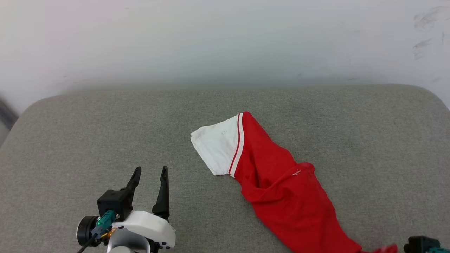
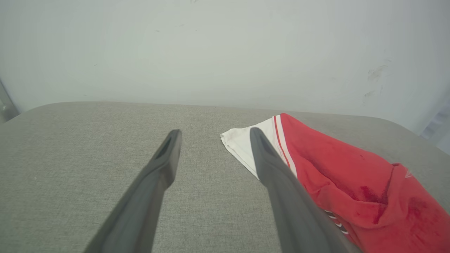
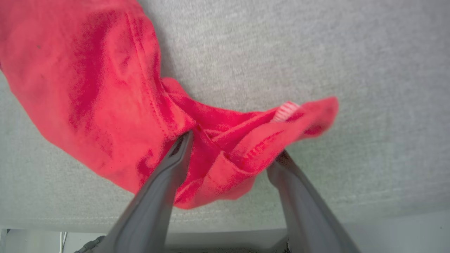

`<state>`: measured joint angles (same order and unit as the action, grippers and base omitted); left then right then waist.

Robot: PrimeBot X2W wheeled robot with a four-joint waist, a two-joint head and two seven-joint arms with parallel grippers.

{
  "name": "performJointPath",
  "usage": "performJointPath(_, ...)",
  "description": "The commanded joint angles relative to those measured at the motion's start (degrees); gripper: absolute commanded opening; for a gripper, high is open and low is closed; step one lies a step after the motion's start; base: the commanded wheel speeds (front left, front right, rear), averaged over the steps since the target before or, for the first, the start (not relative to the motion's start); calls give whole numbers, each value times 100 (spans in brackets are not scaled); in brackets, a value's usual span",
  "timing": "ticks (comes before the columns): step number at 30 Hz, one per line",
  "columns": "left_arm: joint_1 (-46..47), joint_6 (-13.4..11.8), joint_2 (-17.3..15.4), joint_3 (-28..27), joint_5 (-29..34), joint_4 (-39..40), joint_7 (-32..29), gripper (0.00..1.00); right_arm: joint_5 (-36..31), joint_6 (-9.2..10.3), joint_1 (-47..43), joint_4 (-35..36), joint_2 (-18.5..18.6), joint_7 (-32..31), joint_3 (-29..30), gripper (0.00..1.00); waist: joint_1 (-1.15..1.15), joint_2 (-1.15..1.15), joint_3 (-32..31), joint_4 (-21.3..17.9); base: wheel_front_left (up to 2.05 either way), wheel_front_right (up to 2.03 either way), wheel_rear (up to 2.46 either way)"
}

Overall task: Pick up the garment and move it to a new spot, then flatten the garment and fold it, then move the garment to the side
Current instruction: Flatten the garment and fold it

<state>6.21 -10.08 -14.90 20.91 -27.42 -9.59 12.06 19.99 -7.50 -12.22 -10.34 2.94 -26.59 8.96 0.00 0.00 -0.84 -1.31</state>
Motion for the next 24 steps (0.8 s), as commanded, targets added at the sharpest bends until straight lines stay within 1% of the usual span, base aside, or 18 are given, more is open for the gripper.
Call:
performJointPath(1,-62,-29,-29,-8,-13,35,-15,100,22,2,194,44,-7,302,47,100,0,0,-11,-6,0,0,0)
performJointPath(3,-99,-43,-27,6,-18,56,-24,100,-11,2,360,121,-5,628,135,100,0,0,-23,-7,0,0,0)
performJointPath(5,-101,-63,-24,12,-30,76,-31,100,-52,2,549,193,-7,825,184,100,0,0,-27,1,0,0,0)
performJointPath(7,-91,-67,-19,24,-25,97,-40,100,-164,2,741,211,-7,843,248,100,0,0,-19,17,0,0,0)
performJointPath(9,-68,-86,-19,29,-22,131,-50,100,-293,2,1002,206,55,715,196,100,0,0,1,33,0,0,0)
performJointPath(12,0,-76,-41,40,-8,166,-55,100,-318,2,1457,70,205,273,-66,100,0,0,71,78,0,0,0)
performJointPath(15,93,-50,-32,79,17,205,-57,100,-260,2,1901,-279,446,-400,-471,100,0,0,211,165,0,0,0)
performJointPath(16,93,-50,-32,79,17,205,-57,100,-260,2,1901,-279,446,-400,-471,100,0,0,211,165,0,0,0)
performJointPath(20,234,1,-4,139,42,213,-32,100,-103,2,2403,-859,676,-1202,-998,100,0,0,410,311,0,0,0)
performJointPath(24,371,34,45,149,18,144,32,100,37,2,2728,-1510,695,-1571,-1278,100,0,0,537,427,0,0,0)
